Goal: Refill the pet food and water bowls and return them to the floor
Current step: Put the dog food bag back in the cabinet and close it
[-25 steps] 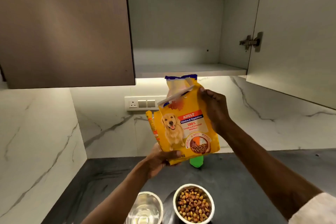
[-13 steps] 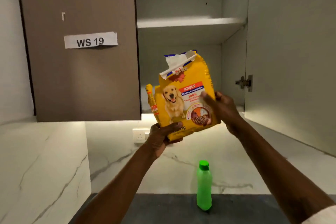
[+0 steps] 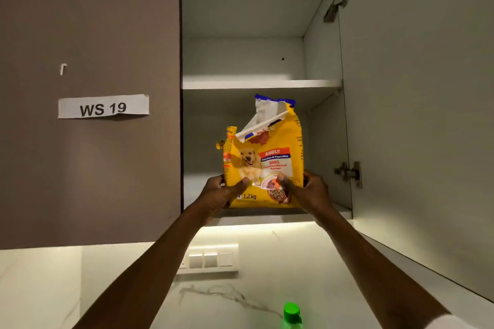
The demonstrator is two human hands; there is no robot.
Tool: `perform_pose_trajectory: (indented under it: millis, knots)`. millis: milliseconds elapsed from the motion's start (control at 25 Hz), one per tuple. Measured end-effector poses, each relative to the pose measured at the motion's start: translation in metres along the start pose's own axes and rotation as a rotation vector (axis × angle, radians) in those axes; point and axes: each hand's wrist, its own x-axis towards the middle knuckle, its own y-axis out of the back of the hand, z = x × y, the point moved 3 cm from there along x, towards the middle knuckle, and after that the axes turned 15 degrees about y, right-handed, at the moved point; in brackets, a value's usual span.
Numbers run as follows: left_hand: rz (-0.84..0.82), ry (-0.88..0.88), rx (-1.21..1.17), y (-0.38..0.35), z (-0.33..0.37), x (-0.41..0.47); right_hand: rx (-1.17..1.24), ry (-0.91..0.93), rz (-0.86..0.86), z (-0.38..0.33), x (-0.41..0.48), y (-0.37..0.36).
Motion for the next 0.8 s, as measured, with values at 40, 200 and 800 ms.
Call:
perform_pose_trajectory:
  millis: [40, 200, 800]
  knots:
    - [0.016, -0.008, 0.043, 0.002, 0.001, 0.007, -0.01, 0.0, -0.014, 0.004, 0.008, -0.003]
    - [0.048, 0.03, 0.194, 0.015, -0.013, 0.032, -0.095, -0.055, -0.074, 0.033, 0.016, -0.013]
    - [0.353, 0.002, 0.85, 0.011, -0.025, -0.048, -0.406, 0.109, -0.151, -0.009, -0.049, 0.004]
